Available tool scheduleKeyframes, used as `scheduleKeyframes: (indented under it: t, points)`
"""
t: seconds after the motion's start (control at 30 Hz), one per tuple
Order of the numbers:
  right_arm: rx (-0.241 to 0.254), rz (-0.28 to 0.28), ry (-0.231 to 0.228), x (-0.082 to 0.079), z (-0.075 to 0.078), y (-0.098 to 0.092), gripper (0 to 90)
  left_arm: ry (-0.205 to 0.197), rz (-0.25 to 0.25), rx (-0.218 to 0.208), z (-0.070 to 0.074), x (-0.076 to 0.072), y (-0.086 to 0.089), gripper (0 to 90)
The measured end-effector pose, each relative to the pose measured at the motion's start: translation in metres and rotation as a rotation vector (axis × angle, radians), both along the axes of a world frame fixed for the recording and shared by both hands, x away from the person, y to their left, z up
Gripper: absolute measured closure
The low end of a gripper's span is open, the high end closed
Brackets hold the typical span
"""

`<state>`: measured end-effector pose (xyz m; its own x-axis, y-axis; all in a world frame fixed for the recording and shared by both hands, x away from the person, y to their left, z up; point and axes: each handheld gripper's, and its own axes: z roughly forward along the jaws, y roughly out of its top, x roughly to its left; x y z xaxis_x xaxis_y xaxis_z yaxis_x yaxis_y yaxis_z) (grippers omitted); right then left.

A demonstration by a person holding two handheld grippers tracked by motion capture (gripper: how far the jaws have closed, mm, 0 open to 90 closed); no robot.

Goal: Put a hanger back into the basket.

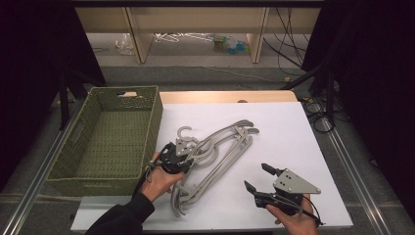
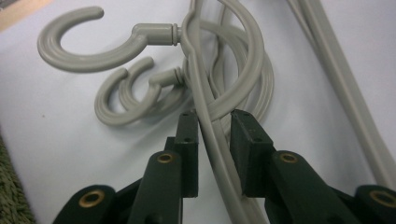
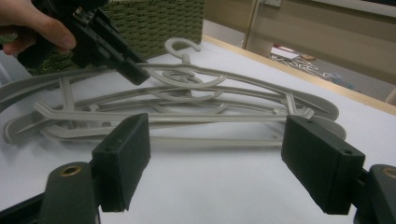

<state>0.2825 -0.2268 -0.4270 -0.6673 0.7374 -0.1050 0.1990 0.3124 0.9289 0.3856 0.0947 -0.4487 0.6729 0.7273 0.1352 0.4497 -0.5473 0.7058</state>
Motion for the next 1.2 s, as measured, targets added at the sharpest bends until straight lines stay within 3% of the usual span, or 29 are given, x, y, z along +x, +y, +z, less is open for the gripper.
scheduleKeyframes:
  t: [0.13,0.2,0.3,0.43,0.53,0.7,0.8,0.83,0.87,0.93,1.0,1.13,1.2]
  points:
    - [0.003,0.002,0.017,-0.001,0.0,0.001,24.6,-0.033,0.006,-0.022,0.004,0.0,0.002,77.0]
    - [0.003,0.003,-0.004,0.0,0.0,0.0,24.6,-0.036,0.004,-0.004,0.005,0.0,0.003,79.1]
    - [0.001,0.002,-0.003,0.0,0.0,0.0,24.6,-0.026,0.002,-0.035,0.006,0.002,0.006,80.5]
    - [0.012,0.005,0.011,0.0,-0.001,0.001,24.6,-0.02,0.004,-0.044,0.007,0.002,0.006,80.7]
    - [-0.003,0.006,-0.004,0.0,0.0,0.001,24.6,-0.026,-0.003,-0.045,0.011,0.003,0.008,80.7]
    - [0.002,0.004,-0.01,0.0,0.0,0.001,24.6,-0.058,-0.011,-0.049,0.027,0.002,0.013,80.8]
    - [0.002,0.006,-0.01,0.0,0.0,0.001,24.6,-0.058,-0.009,-0.096,0.038,0.002,0.018,80.9]
    - [0.001,0.01,-0.002,0.0,0.0,0.0,24.6,-0.062,-0.015,-0.09,0.044,0.002,0.021,80.9]
    - [0.006,0.01,-0.007,0.0,0.0,0.001,24.6,-0.057,0.014,-0.161,0.046,0.001,0.02,80.9]
    - [0.007,0.011,-0.008,0.0,0.0,0.001,24.6,-0.065,0.006,-0.18,0.052,0.002,0.024,80.9]
    - [0.006,0.015,-0.002,0.0,0.0,0.0,24.6,-0.069,0.019,-0.24,0.067,0.001,0.031,80.9]
    - [0.007,0.014,-0.008,0.002,0.0,0.001,24.5,-0.009,0.02,-0.393,0.083,0.004,0.04,80.9]
    - [0.016,0.01,-0.007,0.002,-0.001,0.001,24.5,0.023,0.02,-0.432,0.088,0.006,0.046,80.9]
